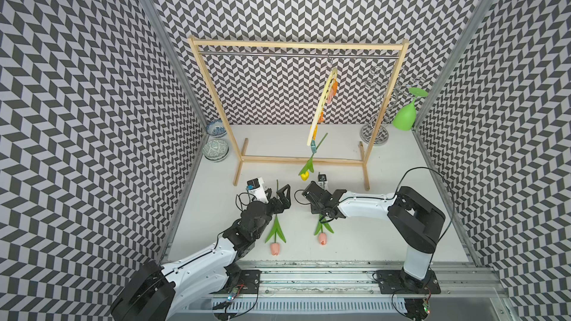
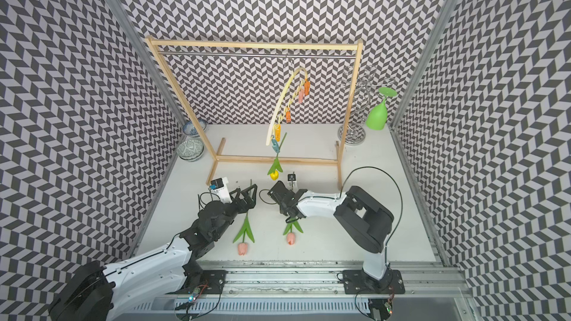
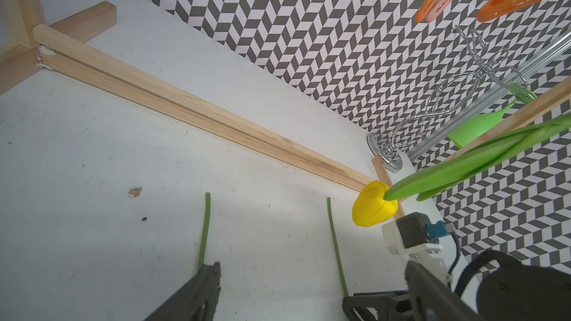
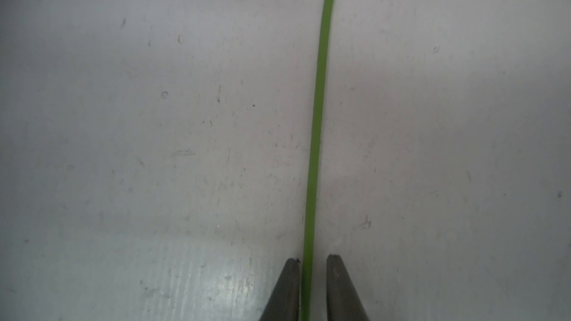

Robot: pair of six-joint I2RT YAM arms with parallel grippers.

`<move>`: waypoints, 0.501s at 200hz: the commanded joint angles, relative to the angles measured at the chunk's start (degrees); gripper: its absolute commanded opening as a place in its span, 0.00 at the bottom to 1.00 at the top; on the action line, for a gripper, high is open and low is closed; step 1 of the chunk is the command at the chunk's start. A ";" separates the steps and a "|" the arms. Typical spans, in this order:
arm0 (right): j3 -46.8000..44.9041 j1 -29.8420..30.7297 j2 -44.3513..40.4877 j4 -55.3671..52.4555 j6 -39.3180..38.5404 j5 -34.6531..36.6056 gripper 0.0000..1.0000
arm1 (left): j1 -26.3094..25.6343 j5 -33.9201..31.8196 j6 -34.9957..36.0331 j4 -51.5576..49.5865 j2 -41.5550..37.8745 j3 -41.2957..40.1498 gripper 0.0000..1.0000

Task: Dry the flowers on a clothes hanger
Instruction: Pick up the flower at the center of the board.

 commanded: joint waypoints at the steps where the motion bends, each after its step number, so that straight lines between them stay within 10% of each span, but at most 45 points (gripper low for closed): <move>1: -1.64 0.71 1.86 -1.93 0.84 -3.56 0.17 | 0.39 0.02 0.58 1.28 -0.41 -0.54 0.96; 23: -2.77 1.10 1.42 -1.21 1.27 -4.13 0.00 | 0.37 0.05 0.67 1.22 -0.76 -0.58 0.95; 100: -15.69 0.77 -24.26 10.62 0.08 1.35 0.00 | 0.37 -0.63 1.53 1.30 -1.38 -0.80 0.95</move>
